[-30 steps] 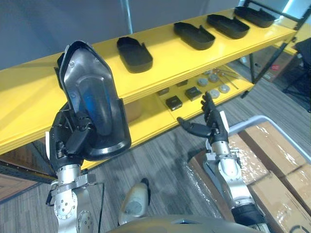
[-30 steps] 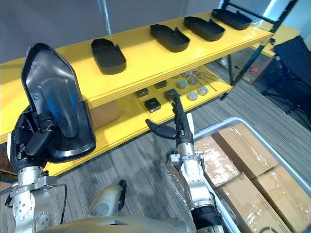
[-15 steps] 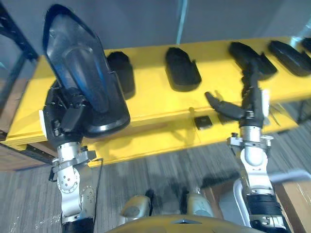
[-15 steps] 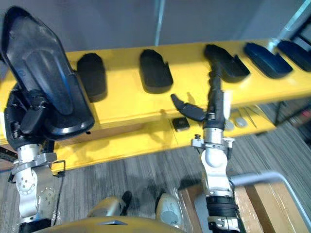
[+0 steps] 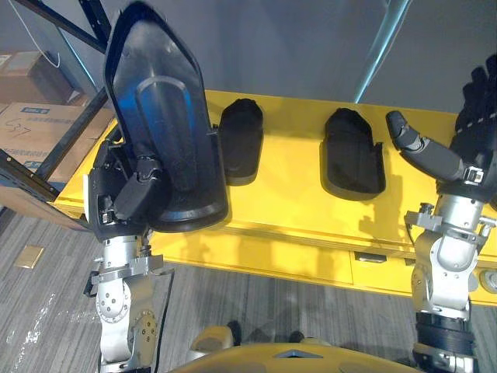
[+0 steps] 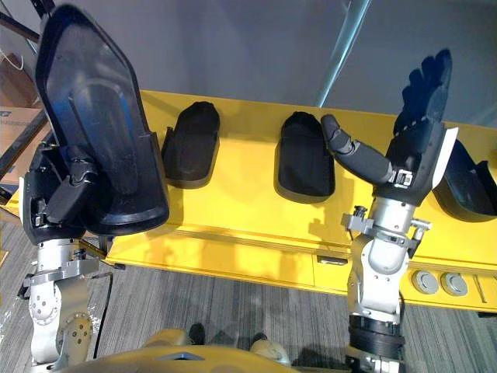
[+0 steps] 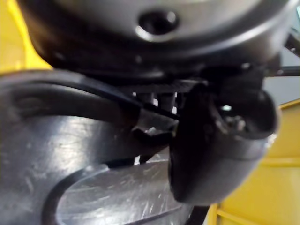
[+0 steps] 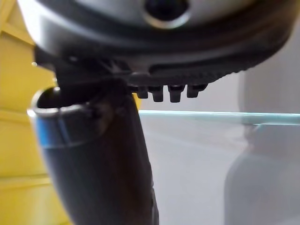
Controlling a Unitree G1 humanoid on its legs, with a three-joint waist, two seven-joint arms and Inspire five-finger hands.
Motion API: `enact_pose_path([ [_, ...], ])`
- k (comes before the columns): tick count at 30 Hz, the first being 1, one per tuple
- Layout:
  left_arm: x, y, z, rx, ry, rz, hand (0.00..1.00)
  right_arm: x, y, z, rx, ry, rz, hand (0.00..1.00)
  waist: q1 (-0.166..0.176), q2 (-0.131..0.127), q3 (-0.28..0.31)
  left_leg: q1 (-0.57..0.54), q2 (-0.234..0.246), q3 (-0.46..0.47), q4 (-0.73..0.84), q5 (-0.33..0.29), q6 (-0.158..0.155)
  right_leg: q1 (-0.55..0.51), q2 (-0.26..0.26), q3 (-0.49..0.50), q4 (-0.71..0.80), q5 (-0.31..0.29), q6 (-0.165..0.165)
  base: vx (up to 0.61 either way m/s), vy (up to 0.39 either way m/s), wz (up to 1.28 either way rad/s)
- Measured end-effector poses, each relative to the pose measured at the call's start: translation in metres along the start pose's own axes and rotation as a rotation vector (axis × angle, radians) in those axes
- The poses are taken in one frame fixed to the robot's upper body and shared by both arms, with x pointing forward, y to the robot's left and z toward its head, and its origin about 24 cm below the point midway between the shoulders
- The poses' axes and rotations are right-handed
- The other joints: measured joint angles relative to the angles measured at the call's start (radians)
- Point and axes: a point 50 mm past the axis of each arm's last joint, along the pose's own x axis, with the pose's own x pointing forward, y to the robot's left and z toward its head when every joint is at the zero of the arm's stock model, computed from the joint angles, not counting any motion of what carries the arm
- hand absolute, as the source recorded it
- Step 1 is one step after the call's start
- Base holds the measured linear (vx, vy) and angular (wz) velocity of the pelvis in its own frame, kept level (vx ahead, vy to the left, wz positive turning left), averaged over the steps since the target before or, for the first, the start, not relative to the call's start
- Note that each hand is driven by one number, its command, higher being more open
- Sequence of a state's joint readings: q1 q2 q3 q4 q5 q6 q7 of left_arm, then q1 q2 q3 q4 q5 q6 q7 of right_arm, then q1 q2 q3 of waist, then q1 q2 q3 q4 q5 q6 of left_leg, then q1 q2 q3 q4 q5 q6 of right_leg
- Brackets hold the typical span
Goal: Walk over and take three plastic housings, then place them on the shelf
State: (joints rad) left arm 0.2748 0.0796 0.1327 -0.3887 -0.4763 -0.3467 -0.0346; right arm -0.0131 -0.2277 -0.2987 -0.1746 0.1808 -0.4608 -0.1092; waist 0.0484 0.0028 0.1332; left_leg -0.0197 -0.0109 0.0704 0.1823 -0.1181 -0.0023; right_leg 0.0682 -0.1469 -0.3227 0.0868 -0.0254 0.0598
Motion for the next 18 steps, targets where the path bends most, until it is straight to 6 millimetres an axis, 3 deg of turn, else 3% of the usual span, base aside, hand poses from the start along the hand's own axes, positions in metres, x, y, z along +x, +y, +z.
enact_pose_path([
  [6, -0.001, 0.0, 0.0, 0.01, 0.008, -0.034, 0.0, -0.006, 0.004, 0.0, 0.018, 0.022, 0.054, 1.0, -0.003, 0.0, -0.003, 0.028, 0.0, 0.027, -0.023, 0.0, -0.001, 0.009, 0.0, 0.024, -0.003, -0.003, -0.003, -0.01, 0.012, -0.09],
  [8, -0.002, 0.001, 0.0, 0.013, 0.013, -0.036, 0.0, -0.014, 0.007, -0.002, 0.035, 0.053, 0.086, 1.0, -0.011, -0.002, 0.0, -0.032, 0.003, 0.043, 0.112, -0.024, -0.028, 0.015, -0.004, 0.026, -0.003, -0.025, -0.02, -0.07, -0.006, 0.04],
  [9, -0.002, 0.001, 0.0, 0.014, 0.014, -0.037, 0.0, -0.017, 0.008, -0.003, 0.04, 0.064, 0.093, 1.0, -0.017, -0.004, 0.003, -0.064, 0.006, 0.05, 0.18, -0.031, -0.04, 0.023, -0.008, 0.026, -0.003, -0.034, -0.012, -0.1, -0.019, 0.18],
  [11, -0.002, -0.002, -0.005, 0.001, 0.034, -0.035, 0.0, -0.022, 0.008, -0.005, 0.047, 0.085, 0.109, 1.0, -0.023, 0.023, 0.032, -0.139, 0.046, 0.08, 0.411, -0.039, -0.069, 0.066, -0.005, 0.02, 0.01, -0.05, 0.008, -0.12, 0.036, 0.04],
  [12, -0.004, -0.001, -0.01, -0.002, 0.053, -0.029, 0.0, -0.023, 0.007, -0.006, 0.042, 0.093, 0.113, 1.0, -0.026, 0.021, 0.047, -0.147, 0.066, 0.111, 0.483, -0.046, -0.065, 0.084, -0.022, 0.017, 0.015, -0.054, 0.007, -0.14, 0.088, -0.12],
  [13, -0.004, 0.0, -0.012, -0.001, 0.062, -0.028, 0.0, -0.025, 0.006, -0.006, 0.04, 0.097, 0.112, 1.0, -0.025, 0.025, 0.046, -0.145, 0.089, 0.129, 0.501, -0.063, -0.037, 0.087, -0.025, 0.018, 0.015, -0.054, 0.007, -0.17, 0.105, -0.13],
  [14, -0.005, 0.001, -0.016, -0.001, 0.077, -0.024, 0.0, -0.026, 0.005, -0.006, 0.051, 0.096, 0.11, 1.0, -0.034, 0.033, 0.04, -0.138, 0.146, 0.136, 0.491, -0.082, -0.009, 0.089, -0.031, 0.027, 0.015, -0.053, 0.007, -0.09, 0.112, -0.07],
  [15, -0.006, 0.001, -0.018, -0.002, 0.085, -0.02, 0.0, -0.026, 0.006, -0.006, 0.118, 0.095, 0.097, 1.0, -0.051, 0.031, 0.038, -0.133, 0.202, 0.095, 0.431, -0.079, -0.007, 0.081, -0.053, 0.037, 0.016, -0.052, 0.01, -0.06, 0.149, -0.06],
  [16, -0.006, 0.001, -0.019, -0.001, 0.088, -0.02, 0.0, -0.026, 0.006, -0.006, 0.132, 0.096, 0.093, 1.0, -0.053, 0.027, 0.037, -0.132, 0.21, 0.082, 0.417, -0.078, -0.006, 0.078, -0.061, 0.04, 0.016, -0.052, 0.01, 0.0, 0.231, -0.16],
  [18, -0.009, 0.003, -0.023, 0.009, 0.1, -0.019, 0.0, -0.026, 0.01, -0.008, 0.249, 0.1, 0.066, 1.0, -0.052, 0.008, 0.03, -0.127, 0.248, -0.033, 0.318, -0.011, -0.004, 0.017, -0.127, 0.104, 0.037, -0.044, 0.024, 0.0, 0.315, -0.39],
])
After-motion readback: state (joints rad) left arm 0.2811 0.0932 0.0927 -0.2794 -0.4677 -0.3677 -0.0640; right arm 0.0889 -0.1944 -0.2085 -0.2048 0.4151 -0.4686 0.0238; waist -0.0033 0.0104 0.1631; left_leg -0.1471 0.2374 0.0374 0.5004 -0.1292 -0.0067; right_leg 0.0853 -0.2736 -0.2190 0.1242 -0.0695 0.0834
